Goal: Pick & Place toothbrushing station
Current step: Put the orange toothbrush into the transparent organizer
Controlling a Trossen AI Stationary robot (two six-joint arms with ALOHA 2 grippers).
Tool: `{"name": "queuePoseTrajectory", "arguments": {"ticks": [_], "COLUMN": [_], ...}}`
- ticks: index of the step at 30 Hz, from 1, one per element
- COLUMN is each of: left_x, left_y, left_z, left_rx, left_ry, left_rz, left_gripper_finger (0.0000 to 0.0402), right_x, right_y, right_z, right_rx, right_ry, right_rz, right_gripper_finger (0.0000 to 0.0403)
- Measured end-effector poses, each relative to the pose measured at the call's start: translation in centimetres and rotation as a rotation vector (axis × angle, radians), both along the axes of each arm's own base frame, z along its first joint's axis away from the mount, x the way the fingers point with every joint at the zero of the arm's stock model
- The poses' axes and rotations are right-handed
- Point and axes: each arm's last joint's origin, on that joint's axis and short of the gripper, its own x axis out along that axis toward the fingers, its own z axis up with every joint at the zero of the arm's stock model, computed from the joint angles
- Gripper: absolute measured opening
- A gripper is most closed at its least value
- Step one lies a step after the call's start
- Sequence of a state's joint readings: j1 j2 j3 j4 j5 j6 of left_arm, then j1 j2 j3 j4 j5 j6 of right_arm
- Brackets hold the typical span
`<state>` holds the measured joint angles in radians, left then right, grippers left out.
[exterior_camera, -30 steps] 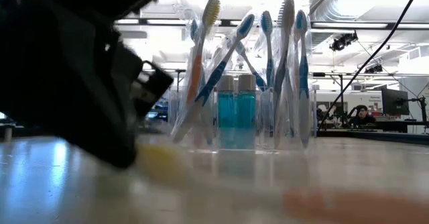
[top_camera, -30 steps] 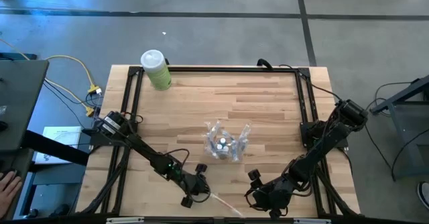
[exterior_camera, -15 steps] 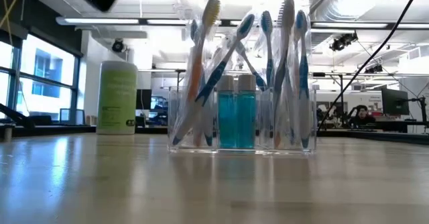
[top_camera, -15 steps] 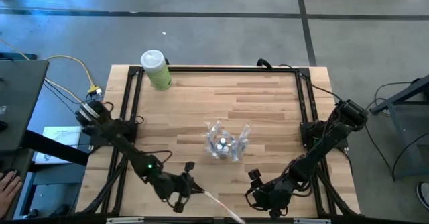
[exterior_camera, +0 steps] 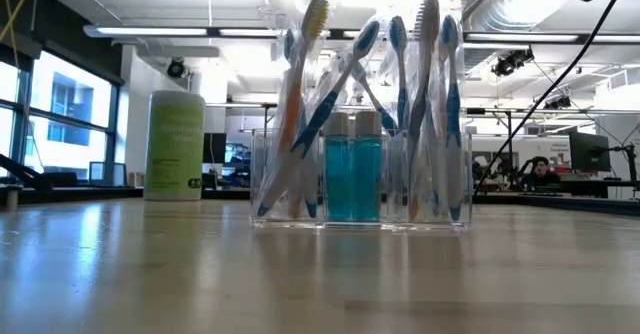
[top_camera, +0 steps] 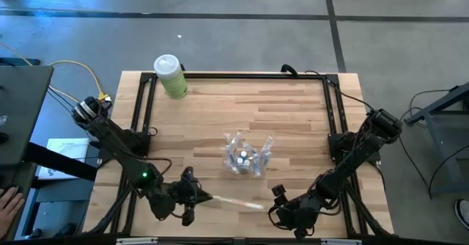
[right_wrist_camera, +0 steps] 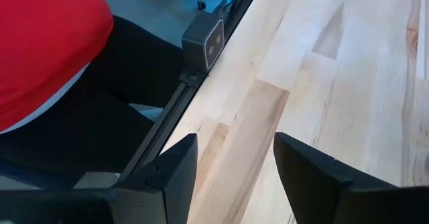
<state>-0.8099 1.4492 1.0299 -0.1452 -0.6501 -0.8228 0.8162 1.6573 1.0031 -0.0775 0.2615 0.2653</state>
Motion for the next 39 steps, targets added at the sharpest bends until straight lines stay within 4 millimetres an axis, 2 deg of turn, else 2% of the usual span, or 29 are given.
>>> {"name": "queuePoseTrajectory", "arguments": {"ticks": [8,15,21,25,31,35,39], "left_x": [0.0,-1.0,-0.5,0.9,2.0,1.6,0.2], "left_y": [-0.1,1.1,2.8,5.0,8.1,8.4,8.0], "left_z": [4.5,7.8,8.7,9.0,8.5,9.0,10.5], "left_rx": [0.008,-0.003,-0.013,0.001,-0.112,-0.115,-0.108], "left_ry": [0.046,0.166,0.26,0.317,0.522,0.569,0.59], "left_rz": [0.065,0.143,0.164,0.175,0.159,0.147,0.189], "left_gripper_finger": [0.0002,0.0002,0.0002,0.0002,0.0002,0.0002,0.0002], "right_x": [0.0,0.0,0.0,0.0,0.1,0.0,0.0], "right_y": [0.0,0.0,0.0,0.0,-0.2,-0.2,-0.2], "right_z": [0.0,0.0,0.0,0.0,-0.1,-0.2,-0.2], "right_rx": [0.0,0.001,0.002,0.0,-0.005,-0.013,-0.005], "right_ry": [0.002,0.007,0.007,0.005,0.013,0.022,0.031], "right_rz": [0.001,0.005,0.007,0.007,0.002,0.002,0.015], "right_gripper_finger": [0.019,0.019,0.019,0.019,0.019,0.019,0.019]}}
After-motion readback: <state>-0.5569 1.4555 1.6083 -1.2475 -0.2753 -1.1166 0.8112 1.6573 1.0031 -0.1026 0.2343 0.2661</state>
